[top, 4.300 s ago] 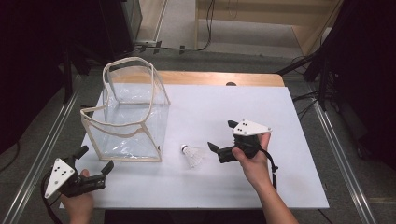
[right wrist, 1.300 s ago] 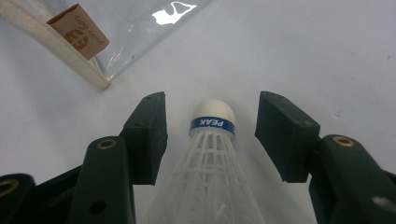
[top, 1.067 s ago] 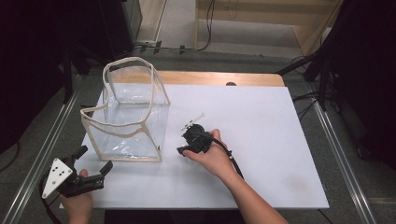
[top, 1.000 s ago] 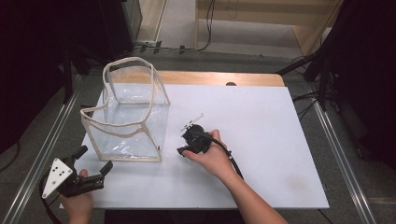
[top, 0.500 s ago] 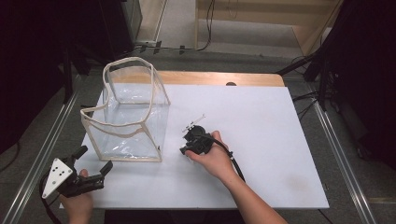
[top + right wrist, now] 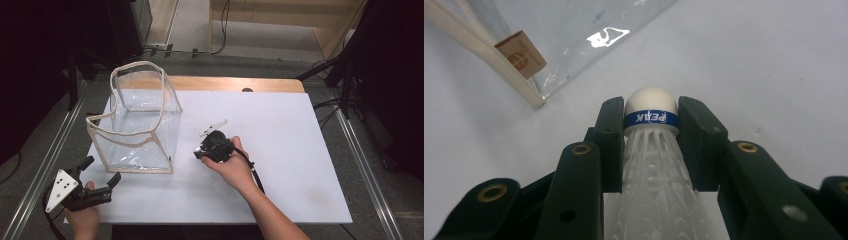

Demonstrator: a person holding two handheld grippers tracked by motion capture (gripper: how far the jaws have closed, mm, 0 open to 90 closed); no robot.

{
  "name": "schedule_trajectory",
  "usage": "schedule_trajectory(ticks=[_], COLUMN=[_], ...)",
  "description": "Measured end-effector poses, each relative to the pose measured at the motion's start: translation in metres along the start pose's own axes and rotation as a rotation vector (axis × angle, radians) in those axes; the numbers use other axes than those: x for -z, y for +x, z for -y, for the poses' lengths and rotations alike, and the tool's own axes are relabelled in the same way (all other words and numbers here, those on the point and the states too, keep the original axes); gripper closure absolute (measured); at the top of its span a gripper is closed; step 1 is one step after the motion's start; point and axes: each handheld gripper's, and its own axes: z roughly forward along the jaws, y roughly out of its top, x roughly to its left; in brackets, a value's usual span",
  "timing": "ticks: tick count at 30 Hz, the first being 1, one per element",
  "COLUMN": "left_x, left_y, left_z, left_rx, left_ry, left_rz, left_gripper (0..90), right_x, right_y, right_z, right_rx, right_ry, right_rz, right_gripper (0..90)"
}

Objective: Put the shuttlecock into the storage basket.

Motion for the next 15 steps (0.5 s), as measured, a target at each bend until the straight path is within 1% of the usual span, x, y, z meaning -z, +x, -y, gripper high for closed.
schedule_trajectory(ticks=[1, 5, 10, 15], left_x=[0.000, 0.000, 0.000, 0.000], left_y=[0.000, 0.000, 0.000, 0.000], left_z=[0.000, 0.000, 0.000, 0.000], left_rx=[0.000, -0.001, 0.000, 0.000], left_ry=[0.000, 0.001, 0.001, 0.001], left_rz=[0.000, 0.000, 0.000, 0.001], left_gripper=[0.0, 0.0, 0.0, 0.0], right_x=[0.002, 0.006, 0.012, 0.016], right_y=[0.000, 0.000, 0.000, 0.000], right_z=[-0.001, -0.002, -0.005, -0.006], right_rx=[0.003, 0.012, 0.016, 0.027], right_ry=[-0.013, -0.027, -0.060, -0.072], right_rz=[-0.001, -0.001, -0.007, -0.009], right_gripper=[63.0, 63.0, 63.0, 63.0])
